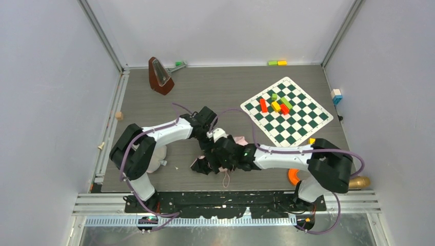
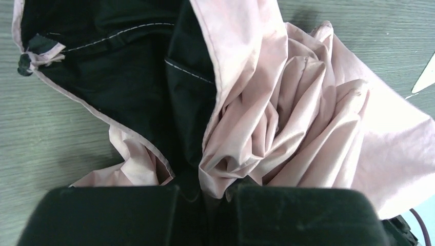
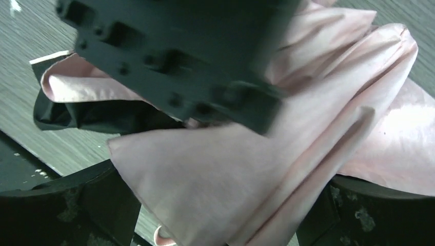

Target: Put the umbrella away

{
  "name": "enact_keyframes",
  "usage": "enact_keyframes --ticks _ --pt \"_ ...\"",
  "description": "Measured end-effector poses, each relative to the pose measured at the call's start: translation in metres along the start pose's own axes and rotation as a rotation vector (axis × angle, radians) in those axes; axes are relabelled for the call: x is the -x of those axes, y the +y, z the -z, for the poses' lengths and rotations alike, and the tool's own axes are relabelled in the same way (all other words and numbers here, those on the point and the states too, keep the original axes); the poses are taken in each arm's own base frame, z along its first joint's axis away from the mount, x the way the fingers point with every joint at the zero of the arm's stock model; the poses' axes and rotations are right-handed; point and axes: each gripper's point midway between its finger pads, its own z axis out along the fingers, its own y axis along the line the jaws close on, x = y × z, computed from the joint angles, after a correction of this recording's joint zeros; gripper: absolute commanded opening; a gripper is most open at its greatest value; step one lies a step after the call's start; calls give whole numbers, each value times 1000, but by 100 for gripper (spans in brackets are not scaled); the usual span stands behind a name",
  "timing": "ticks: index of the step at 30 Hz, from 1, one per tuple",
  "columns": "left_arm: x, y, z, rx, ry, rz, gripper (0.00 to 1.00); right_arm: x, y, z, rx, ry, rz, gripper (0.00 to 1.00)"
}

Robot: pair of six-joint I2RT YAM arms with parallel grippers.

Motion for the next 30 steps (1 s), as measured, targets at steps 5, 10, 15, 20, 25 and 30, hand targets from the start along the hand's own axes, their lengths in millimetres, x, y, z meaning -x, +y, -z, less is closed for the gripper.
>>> enact_keyframes --ticks 5,10,15,20,25,30 --pt "-5 6 2 30 42 45 0 -6 11 -13 -115 45 142 99" --pt "-6 9 3 21 58 70 0 -5 11 -23 -200 14 153 72" --pt "-10 16 10 15 36 106 31 -1 3 -25 -292 -49 104 7" --pt "-14 32 31 30 -33 77 87 -2 -2 -19 -279 -109 15 5" --pt "-24 38 56 -41 -71 -2 99 -12 -2 -9 -127 -145 -65 5" --pt "-32 38 84 -231 -119 -90 99 -13 -5 -5 33 -160 -171 5"
